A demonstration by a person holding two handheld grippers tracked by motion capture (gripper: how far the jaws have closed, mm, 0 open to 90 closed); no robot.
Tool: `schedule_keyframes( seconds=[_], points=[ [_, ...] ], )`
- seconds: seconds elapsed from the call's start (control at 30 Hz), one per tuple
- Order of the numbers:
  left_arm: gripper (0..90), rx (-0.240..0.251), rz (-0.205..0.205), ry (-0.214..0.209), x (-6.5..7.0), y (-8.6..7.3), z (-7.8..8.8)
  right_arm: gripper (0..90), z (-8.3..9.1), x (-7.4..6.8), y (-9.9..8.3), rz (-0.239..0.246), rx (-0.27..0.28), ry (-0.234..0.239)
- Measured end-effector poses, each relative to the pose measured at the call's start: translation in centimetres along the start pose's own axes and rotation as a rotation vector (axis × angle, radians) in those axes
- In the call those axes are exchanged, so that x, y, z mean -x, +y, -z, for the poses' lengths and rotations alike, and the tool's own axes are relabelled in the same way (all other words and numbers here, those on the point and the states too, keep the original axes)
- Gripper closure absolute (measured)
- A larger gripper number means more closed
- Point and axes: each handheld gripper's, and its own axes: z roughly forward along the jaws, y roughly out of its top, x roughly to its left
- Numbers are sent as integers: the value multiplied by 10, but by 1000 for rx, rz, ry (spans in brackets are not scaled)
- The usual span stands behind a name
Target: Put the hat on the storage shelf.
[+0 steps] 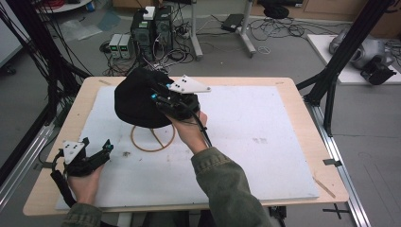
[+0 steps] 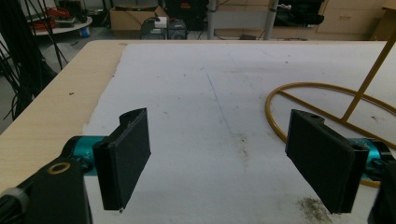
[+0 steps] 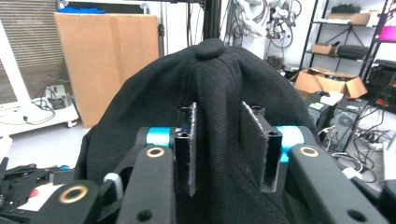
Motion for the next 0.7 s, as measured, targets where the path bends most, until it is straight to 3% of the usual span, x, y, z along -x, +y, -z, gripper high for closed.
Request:
schedule_keyframes(
  seconds=[0.3, 0.4, 0.7],
  points=[
    [222, 5, 3, 1, 0, 0, -1, 534, 3, 6, -5, -21, 1, 5],
    [222, 5, 4, 0, 0, 0, 0, 456, 4, 9, -7, -54, -4, 1],
    [222, 3, 4, -1, 0, 0, 0, 406, 6, 9, -8, -49, -13, 8]
  ],
)
